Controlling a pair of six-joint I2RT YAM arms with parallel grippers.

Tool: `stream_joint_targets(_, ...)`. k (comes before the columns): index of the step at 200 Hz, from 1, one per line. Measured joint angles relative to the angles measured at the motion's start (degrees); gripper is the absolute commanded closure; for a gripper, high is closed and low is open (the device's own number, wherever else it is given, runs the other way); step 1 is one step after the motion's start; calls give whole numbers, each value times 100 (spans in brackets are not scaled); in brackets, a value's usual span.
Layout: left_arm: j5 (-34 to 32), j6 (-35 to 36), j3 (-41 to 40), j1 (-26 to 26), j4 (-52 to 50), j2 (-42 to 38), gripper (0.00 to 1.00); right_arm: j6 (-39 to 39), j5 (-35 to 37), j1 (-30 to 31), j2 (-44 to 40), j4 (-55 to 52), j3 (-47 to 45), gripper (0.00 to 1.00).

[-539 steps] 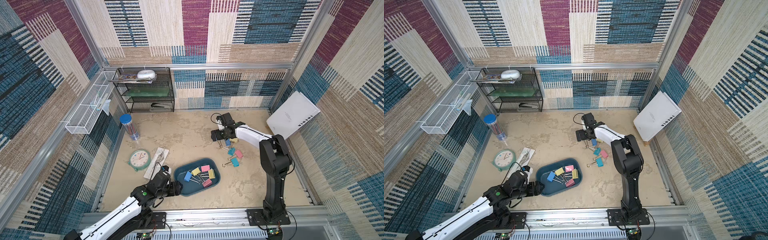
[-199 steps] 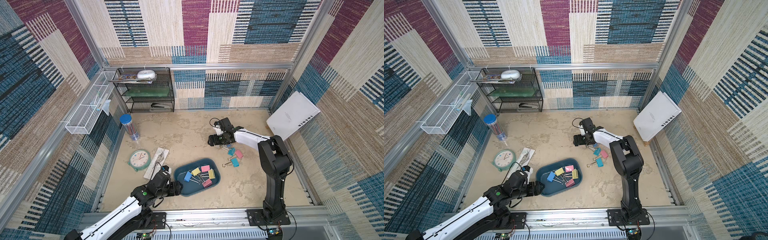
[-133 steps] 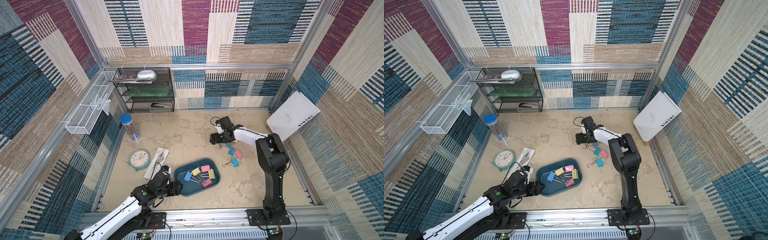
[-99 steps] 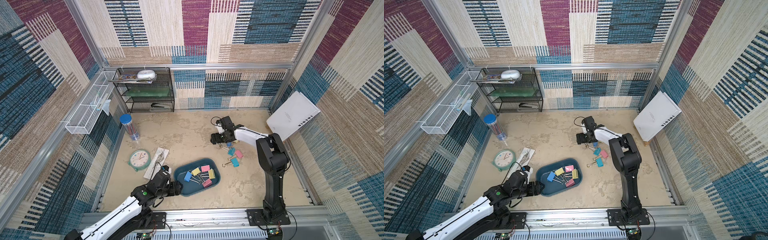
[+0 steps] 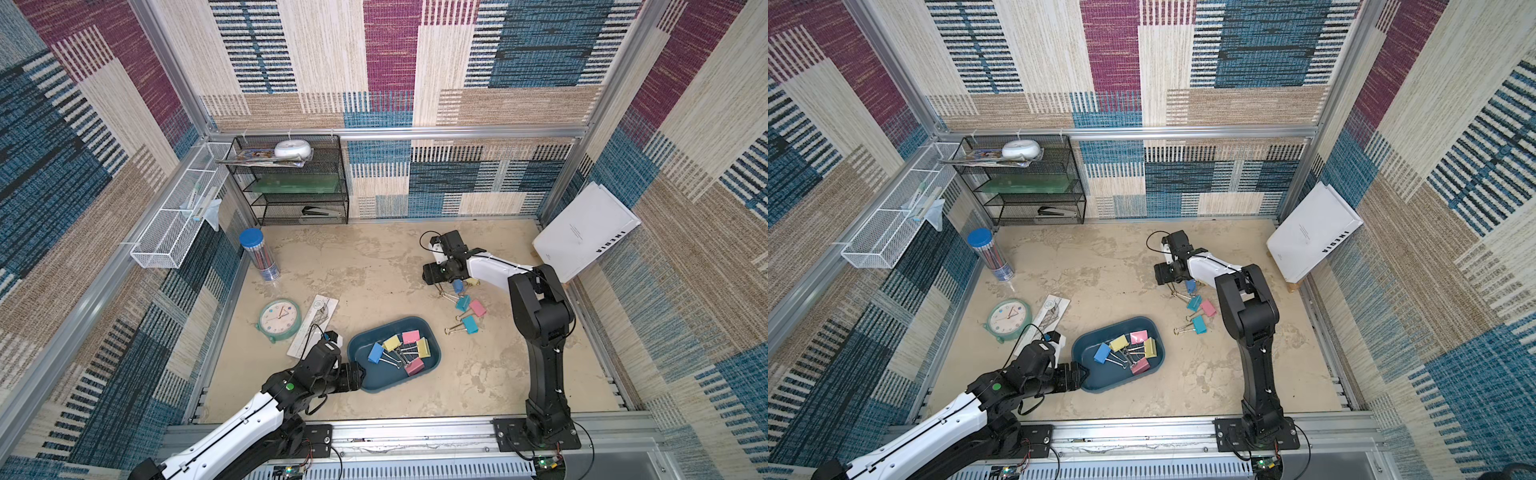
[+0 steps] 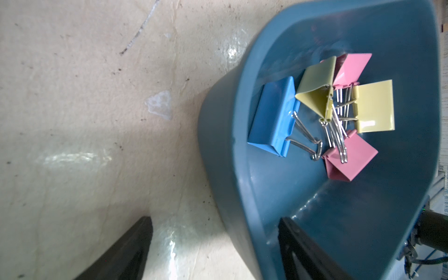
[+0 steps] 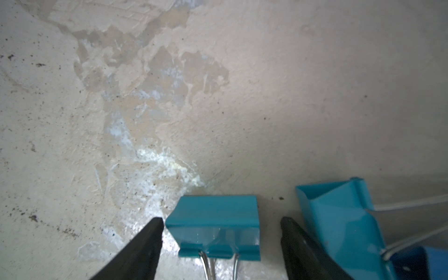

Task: Put the binder clips in the storage box
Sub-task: Pick up the binder clip at the center of the board, then place the binder clip in the storage box.

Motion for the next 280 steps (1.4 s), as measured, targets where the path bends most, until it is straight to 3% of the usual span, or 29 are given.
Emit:
stream_joint_targets(19, 2, 0, 0, 0, 0, 4, 15, -59, 2, 57, 35, 96, 4, 35)
stream_joint_targets(41, 2, 0, 0, 4, 0, 4, 15, -79, 7, 109, 52, 149, 0, 53)
stream_joint_targets(111, 0, 0, 0, 13, 0, -2, 15, -31, 48, 155, -271, -378, -138, 58)
stream_joint_targets(161, -7, 0, 0, 13, -4, -55, 15, -96, 74, 376, -850, -920, 236, 59)
stream_joint_targets(203, -63, 0, -4, 15, -50, -162, 15, -452, -271, 1217, -1386, -1193, 120, 58)
stream_joint_targets(280, -92, -111, -4, 24, -236, -651, 14, -612, -1248, 3224, -2409, -483, -1971, 57)
